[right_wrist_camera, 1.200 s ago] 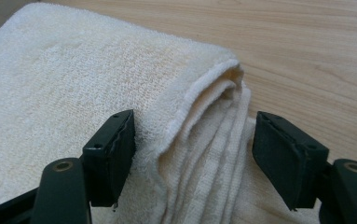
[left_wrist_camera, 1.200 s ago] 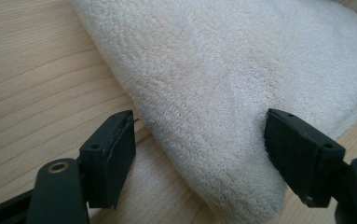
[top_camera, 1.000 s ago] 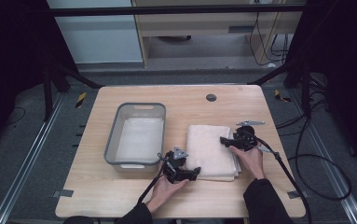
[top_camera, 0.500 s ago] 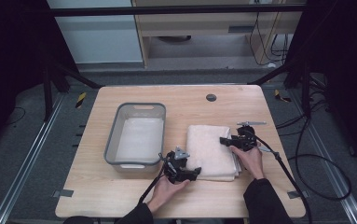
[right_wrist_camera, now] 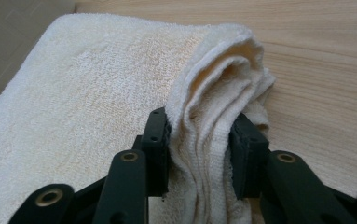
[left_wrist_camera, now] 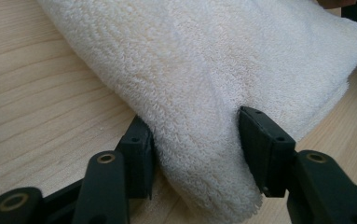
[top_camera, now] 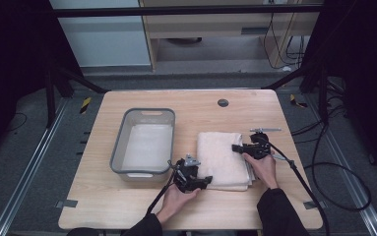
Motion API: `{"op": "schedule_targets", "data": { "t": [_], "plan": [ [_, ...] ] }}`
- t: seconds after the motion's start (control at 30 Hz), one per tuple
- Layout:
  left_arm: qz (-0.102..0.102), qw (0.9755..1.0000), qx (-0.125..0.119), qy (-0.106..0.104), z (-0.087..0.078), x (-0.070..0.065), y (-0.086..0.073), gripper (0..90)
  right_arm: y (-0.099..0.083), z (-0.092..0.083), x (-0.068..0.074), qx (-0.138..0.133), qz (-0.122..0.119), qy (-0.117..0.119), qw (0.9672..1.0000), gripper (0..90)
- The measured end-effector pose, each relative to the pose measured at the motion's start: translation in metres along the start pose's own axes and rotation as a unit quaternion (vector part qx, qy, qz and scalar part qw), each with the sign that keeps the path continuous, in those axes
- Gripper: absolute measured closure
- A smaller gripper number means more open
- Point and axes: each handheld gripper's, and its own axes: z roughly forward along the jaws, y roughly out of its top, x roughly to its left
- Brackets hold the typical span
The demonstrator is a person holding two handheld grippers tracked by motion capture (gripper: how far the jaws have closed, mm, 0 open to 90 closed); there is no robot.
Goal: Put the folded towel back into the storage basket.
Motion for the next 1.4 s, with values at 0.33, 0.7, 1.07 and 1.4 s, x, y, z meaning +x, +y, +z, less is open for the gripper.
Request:
{"op": "schedule_targets", "data": {
  "t": [0.33, 0.7, 1.07, 1.4],
  "plan": [
    [-0.008, 0.9999, -0.008, -0.007, -0.004, 0.001, 0.001, 59.0, 0.002, -0.004, 0.002, -0.009, 0.006, 0.003, 0.9999, 68.7],
    [-0.007, 0.9997, -0.016, -0.015, -0.012, 0.000, 0.002, 64.2, 0.007, -0.021, 0.011, -0.033, -0.004, 0.008, 0.9994, 69.7],
    [-0.007, 0.9991, -0.032, -0.028, -0.025, 0.000, 0.005, 64.4, 0.013, -0.039, 0.021, -0.058, -0.015, 0.025, 0.9979, 70.1],
    [-0.010, 0.9978, -0.056, -0.034, -0.042, -0.001, 0.012, 64.4, 0.019, -0.054, 0.032, -0.081, -0.025, 0.030, 0.9959, 70.1]
  ]
}}
